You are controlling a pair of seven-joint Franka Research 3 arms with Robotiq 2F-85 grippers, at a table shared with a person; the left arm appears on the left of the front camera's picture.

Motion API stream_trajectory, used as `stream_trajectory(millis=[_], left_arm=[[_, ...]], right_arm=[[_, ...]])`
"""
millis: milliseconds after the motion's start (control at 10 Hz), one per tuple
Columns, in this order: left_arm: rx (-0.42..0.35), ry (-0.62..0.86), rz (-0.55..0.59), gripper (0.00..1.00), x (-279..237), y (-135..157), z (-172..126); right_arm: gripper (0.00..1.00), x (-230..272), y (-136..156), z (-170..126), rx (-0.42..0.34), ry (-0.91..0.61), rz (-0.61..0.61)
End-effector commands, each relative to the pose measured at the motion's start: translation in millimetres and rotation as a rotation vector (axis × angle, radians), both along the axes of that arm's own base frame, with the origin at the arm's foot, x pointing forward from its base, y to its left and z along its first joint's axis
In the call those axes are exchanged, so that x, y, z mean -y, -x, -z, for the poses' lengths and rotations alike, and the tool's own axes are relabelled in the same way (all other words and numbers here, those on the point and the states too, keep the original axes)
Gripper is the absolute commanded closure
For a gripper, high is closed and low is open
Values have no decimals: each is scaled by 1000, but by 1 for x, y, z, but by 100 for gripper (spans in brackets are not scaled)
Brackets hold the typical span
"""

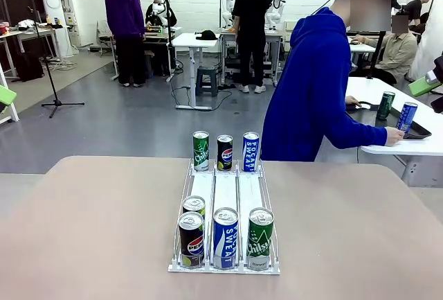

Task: Retrieve and hand over the desired beverage to the person.
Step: Place the picked can on the Handle tray extended by the person.

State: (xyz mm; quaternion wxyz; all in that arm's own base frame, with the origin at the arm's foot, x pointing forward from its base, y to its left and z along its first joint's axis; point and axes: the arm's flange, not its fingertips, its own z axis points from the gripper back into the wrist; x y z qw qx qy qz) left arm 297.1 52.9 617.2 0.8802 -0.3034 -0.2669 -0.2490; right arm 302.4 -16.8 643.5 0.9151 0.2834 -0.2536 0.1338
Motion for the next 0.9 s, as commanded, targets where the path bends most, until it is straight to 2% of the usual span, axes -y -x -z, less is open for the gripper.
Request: stream_trajectory(millis=[0, 800], left_arm=[[13, 13, 18, 0, -1, 0, 1], [13, 13, 18, 0, -1, 0, 1]], right_arm=[[0, -1, 0, 1, 3, 10, -9], [0, -1, 0, 1, 3, 10, -9]])
